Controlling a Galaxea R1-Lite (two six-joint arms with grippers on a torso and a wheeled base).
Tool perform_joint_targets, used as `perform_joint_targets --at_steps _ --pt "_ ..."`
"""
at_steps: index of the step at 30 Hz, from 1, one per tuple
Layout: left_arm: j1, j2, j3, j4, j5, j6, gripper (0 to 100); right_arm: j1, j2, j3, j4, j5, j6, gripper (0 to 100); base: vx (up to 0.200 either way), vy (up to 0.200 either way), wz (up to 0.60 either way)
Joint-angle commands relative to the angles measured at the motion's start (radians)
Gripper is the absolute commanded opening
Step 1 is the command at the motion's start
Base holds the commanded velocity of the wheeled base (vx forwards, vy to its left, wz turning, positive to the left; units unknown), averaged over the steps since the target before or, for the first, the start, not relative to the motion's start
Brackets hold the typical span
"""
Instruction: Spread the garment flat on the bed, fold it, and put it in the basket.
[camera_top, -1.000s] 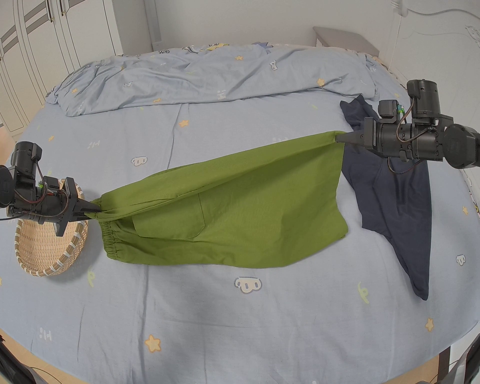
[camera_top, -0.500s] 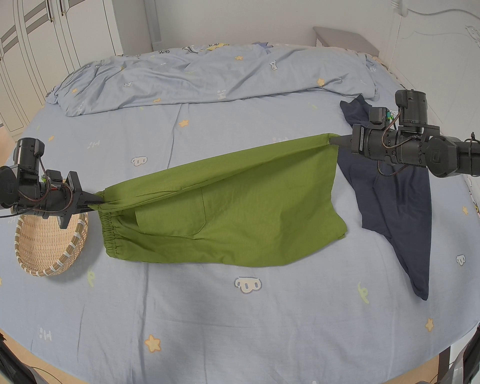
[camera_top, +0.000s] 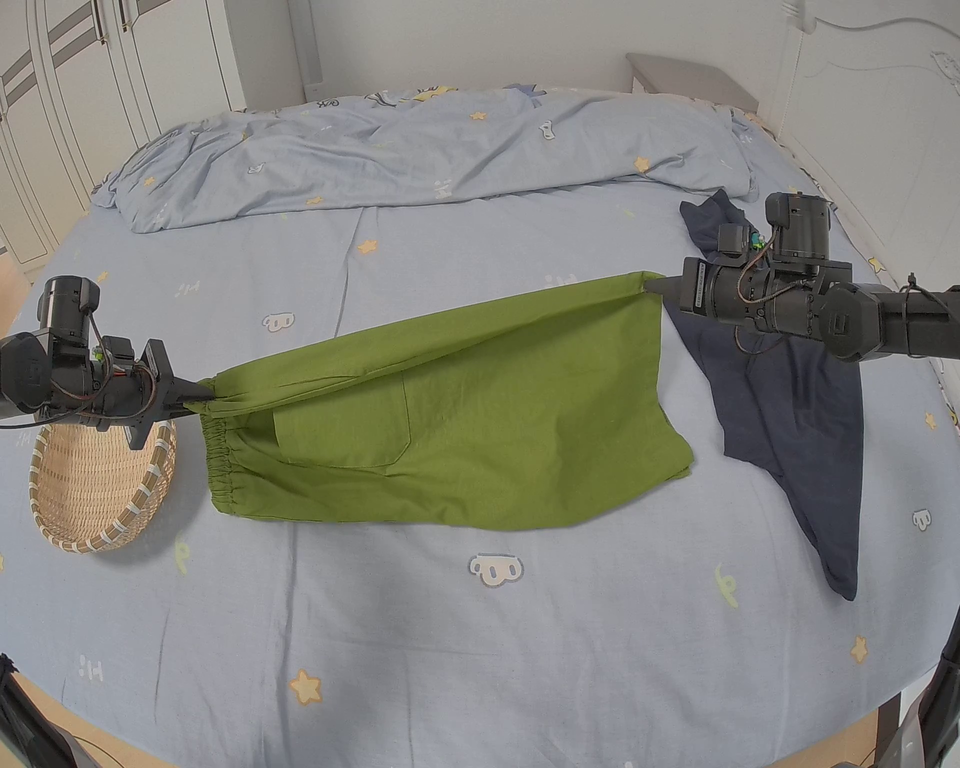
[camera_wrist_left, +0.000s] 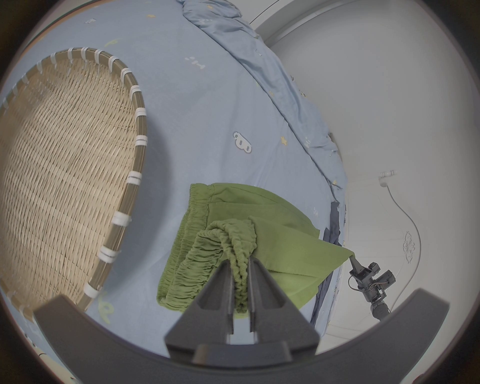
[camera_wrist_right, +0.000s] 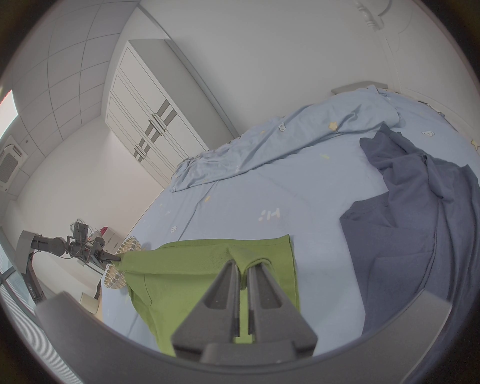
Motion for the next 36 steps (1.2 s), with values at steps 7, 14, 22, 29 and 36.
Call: perform_joint_targets --at_steps 7,14,22,29,36 --pt "-0.001 0.084 -0.070 -0.001 -0.001 0.000 0 -0.001 0.042 -0.016 -0.021 -0.021 -0.002 0 0.000 0.000 0.00" --pt "-0.009 0.114 -0.123 0.000 0.001 -0.002 0 0.002 0.079 -0.020 -0.051 -0.042 -0.002 0 0.000 0.000 0.00" --pt "-0.026 0.137 -0.134 0.000 0.002 0.000 0 0.006 0.112 -0.042 -0.057 -0.055 0.001 0 0.000 0.000 0.00" --pt "-0.015 0.146 -0.137 0.000 0.002 -0.002 0 0.012 0.117 -0.051 -0.057 -0.055 0.002 0 0.000 0.000 0.00" --pt "-0.027 0.174 -0.166 0.000 0.002 0.000 0 0.015 0.134 -0.051 -0.057 -0.055 0.004 0 0.000 0.000 0.00"
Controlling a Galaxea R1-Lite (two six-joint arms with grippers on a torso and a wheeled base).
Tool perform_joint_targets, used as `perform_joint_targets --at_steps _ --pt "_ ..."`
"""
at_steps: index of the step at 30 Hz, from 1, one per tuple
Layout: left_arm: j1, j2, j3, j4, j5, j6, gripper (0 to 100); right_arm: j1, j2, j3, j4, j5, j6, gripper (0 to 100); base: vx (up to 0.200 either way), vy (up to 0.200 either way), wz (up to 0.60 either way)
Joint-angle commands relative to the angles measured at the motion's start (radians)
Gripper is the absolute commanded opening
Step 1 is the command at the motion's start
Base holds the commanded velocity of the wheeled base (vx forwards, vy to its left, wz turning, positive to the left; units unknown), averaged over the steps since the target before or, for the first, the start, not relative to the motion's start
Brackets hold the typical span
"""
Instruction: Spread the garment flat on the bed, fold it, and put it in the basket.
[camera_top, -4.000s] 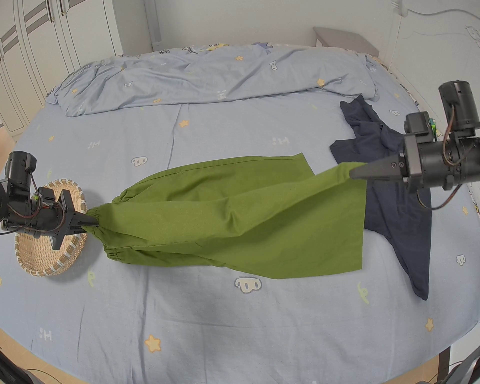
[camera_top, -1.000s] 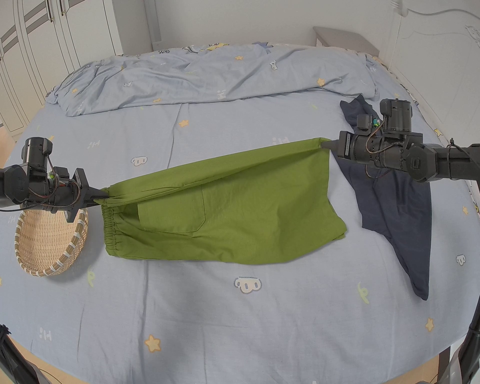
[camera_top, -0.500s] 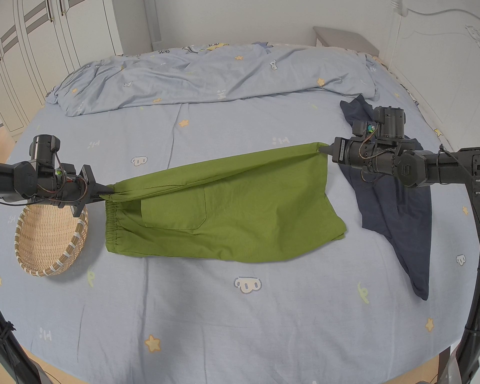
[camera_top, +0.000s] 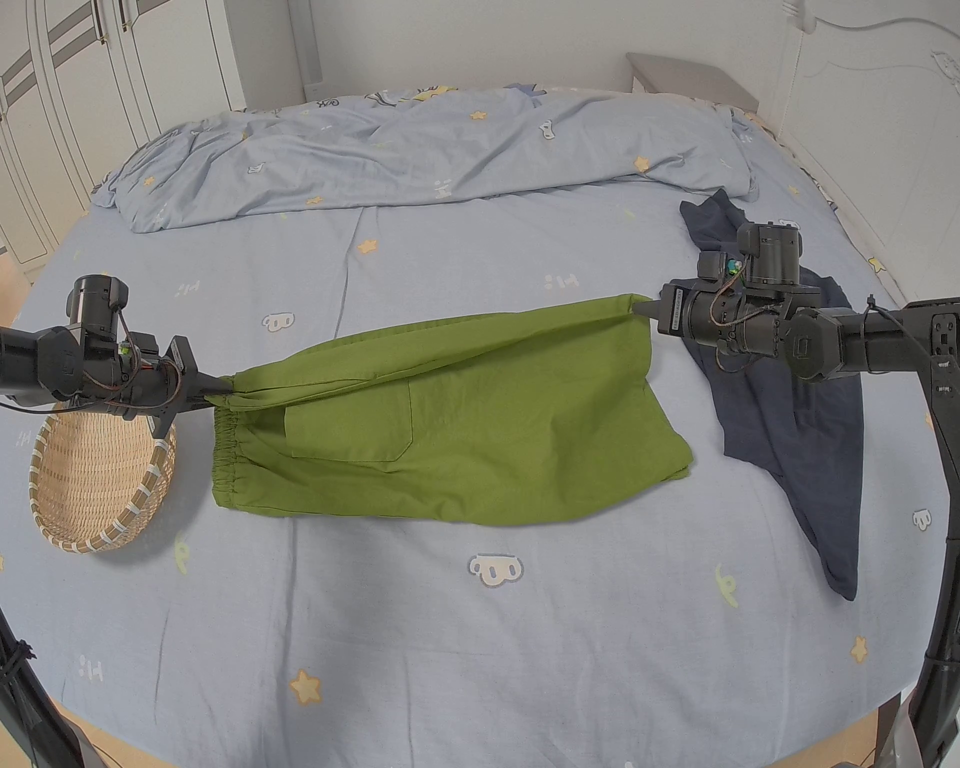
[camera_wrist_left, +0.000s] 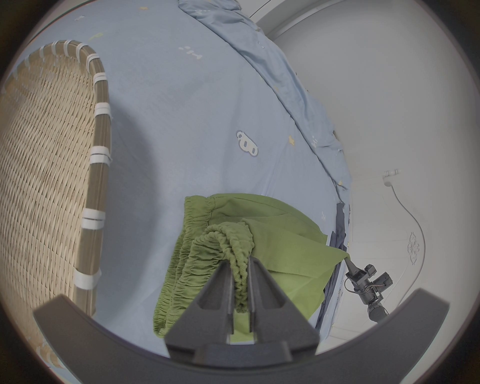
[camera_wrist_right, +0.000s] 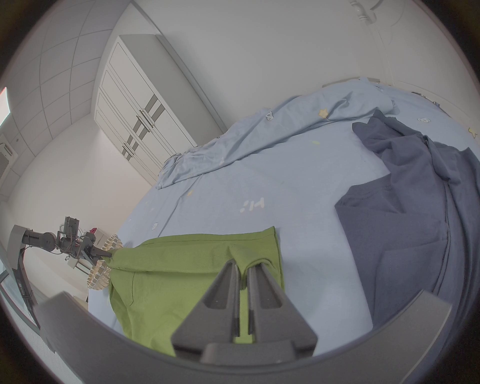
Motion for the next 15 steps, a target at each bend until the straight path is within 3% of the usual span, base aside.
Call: perform_joint_targets --at_steps 1,10,11,15 --pt "-0.003 0.027 -0.026 0.003 -0.001 -0.002 0 0.003 0.009 -0.001 0.000 0.001 0.000 0 0.000 0.000 0.00" --pt "-0.002 0.031 -0.033 0.004 -0.001 -0.002 0 0.006 0.031 -0.011 0.002 0.001 -0.002 0 0.000 0.000 0.00" --pt "-0.002 0.031 -0.032 0.004 -0.001 -0.002 100 0.006 0.034 -0.014 0.003 0.001 -0.002 100 0.000 0.000 0.00" --pt "0.000 0.031 -0.030 0.004 -0.001 -0.002 100 0.009 0.045 -0.025 0.003 0.001 0.000 100 0.000 0.000 0.00"
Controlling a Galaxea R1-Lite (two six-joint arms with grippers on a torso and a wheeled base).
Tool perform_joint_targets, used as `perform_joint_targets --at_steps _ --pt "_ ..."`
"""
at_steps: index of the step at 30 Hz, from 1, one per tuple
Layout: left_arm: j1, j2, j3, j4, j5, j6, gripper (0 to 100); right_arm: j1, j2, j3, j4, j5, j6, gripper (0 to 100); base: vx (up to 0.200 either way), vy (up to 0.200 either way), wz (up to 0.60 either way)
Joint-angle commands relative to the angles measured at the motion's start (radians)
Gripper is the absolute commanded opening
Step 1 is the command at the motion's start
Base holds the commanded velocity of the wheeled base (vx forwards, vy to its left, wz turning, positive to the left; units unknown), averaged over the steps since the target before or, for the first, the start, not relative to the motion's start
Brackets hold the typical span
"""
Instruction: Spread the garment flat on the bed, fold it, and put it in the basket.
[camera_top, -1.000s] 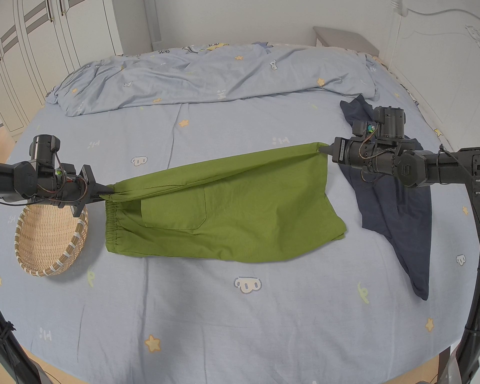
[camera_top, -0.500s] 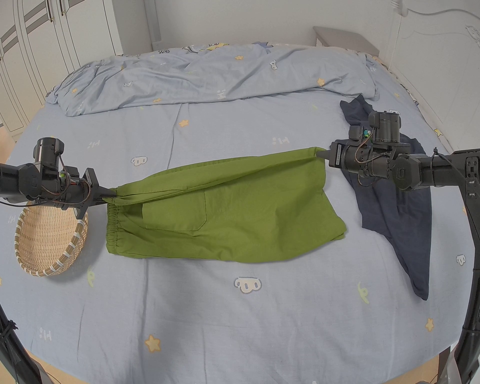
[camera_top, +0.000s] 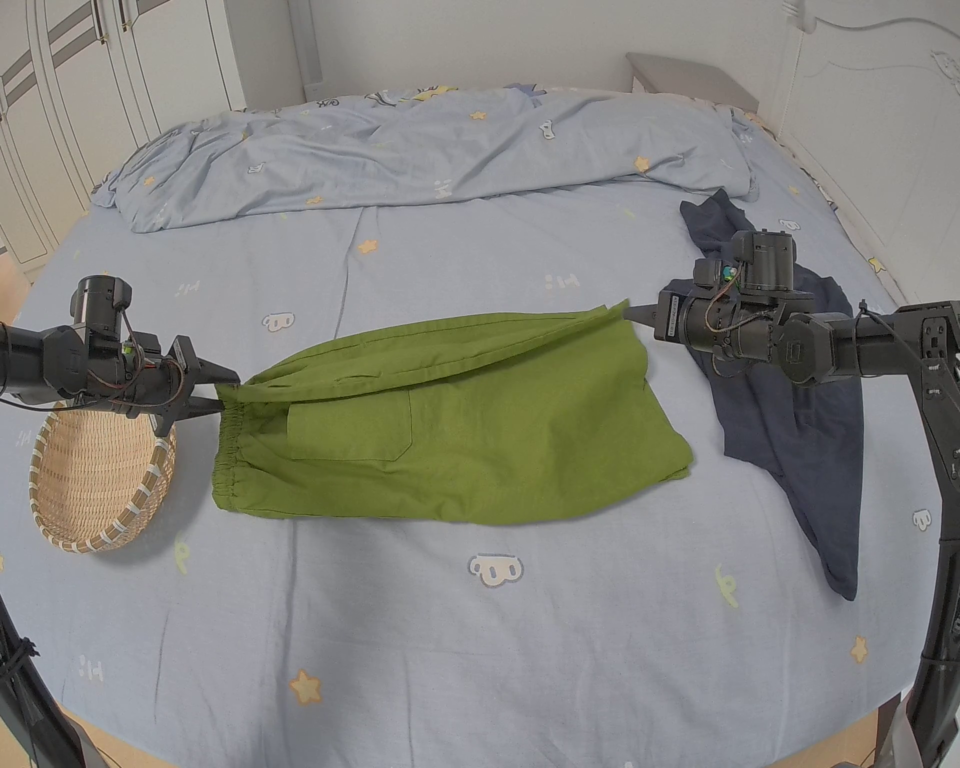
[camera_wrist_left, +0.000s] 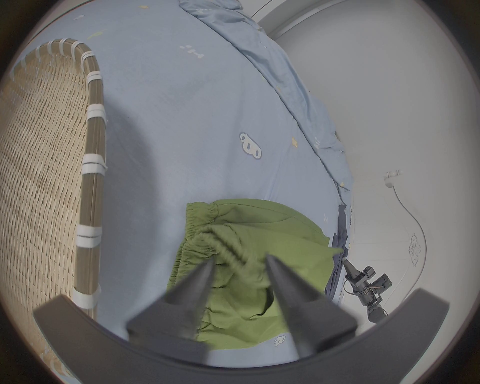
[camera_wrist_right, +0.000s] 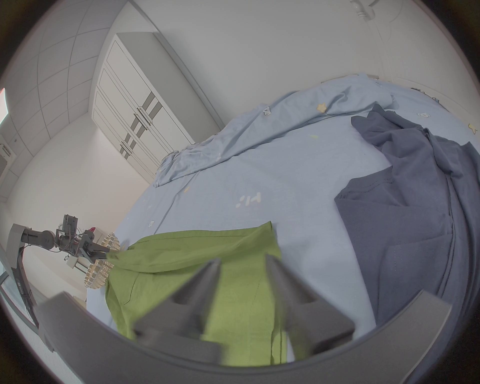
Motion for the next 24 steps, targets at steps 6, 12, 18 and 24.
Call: perform_joint_targets --at_steps 6,12,18,24 --pt "-0.009 -0.001 0.002 0.000 -0.004 -0.006 100 0.016 0.030 -0.008 -0.003 0.000 0.004 100 0.000 0.000 0.00" --pt "-0.077 -0.012 -0.010 -0.004 -0.002 -0.045 100 0.016 0.019 0.003 0.003 0.000 0.004 100 0.000 0.000 0.00" --pt "-0.087 0.034 -0.109 -0.014 0.001 -0.081 100 0.016 -0.018 0.047 0.000 -0.008 0.003 100 0.000 0.000 0.00" --pt "-0.074 0.126 -0.197 -0.020 0.067 -0.107 100 0.019 -0.062 0.106 -0.004 -0.009 -0.002 100 0.000 0.000 0.00"
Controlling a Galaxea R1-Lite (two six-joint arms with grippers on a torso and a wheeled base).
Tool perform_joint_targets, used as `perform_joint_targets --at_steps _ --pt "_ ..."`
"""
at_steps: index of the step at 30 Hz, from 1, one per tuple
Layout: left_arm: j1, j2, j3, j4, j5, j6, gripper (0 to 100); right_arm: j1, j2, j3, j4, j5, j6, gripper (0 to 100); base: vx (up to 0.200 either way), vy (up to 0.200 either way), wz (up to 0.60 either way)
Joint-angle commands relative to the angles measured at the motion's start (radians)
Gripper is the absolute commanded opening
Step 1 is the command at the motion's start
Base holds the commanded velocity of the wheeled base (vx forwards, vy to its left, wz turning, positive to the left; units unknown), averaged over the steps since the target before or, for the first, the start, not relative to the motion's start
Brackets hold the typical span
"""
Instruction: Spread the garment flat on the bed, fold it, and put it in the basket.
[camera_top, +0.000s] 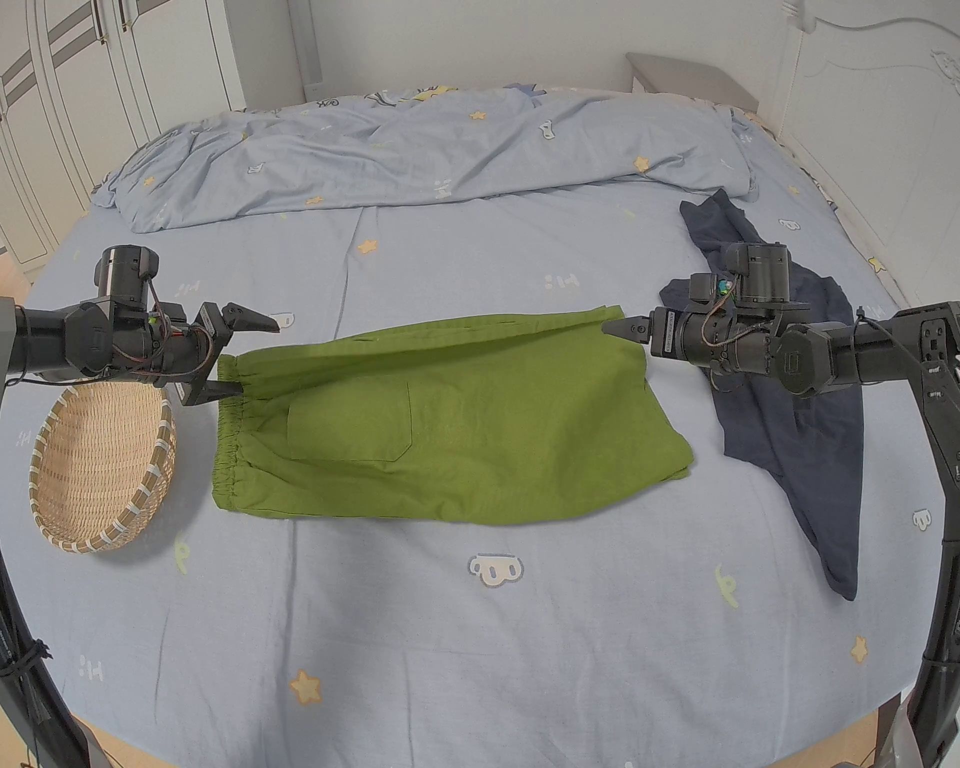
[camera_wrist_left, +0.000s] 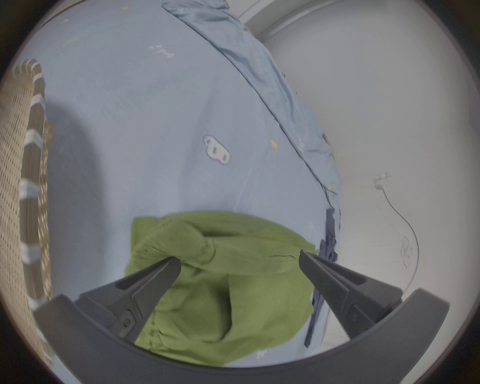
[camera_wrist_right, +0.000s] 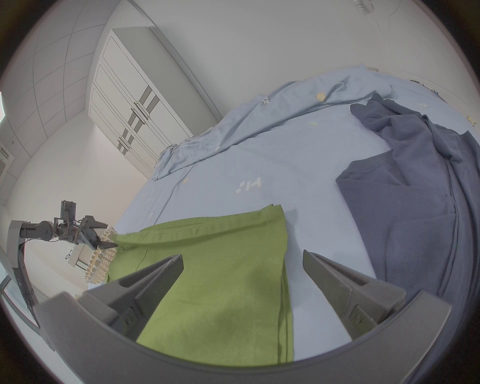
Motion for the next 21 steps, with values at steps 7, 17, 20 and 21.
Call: perform_joint_targets --at_steps 7,17,20,21 --pt "0.004 0.122 -0.102 -0.046 0.089 -0.069 100 0.011 -0.152 0.184 -0.047 0.008 0.004 100 0.000 0.000 0.00" --pt "-0.007 -0.148 0.055 -0.049 0.077 -0.065 100 0.010 -0.259 0.339 -0.156 0.010 0.047 100 0.000 0.000 0.00" --pt "0.006 -0.268 0.176 -0.050 0.078 -0.054 100 0.000 -0.307 0.383 -0.149 0.011 0.086 100 0.000 0.000 0.00" --pt "0.007 -0.274 0.188 -0.050 0.077 -0.053 100 -0.001 -0.311 0.388 -0.148 0.011 0.089 100 0.000 0.000 0.00"
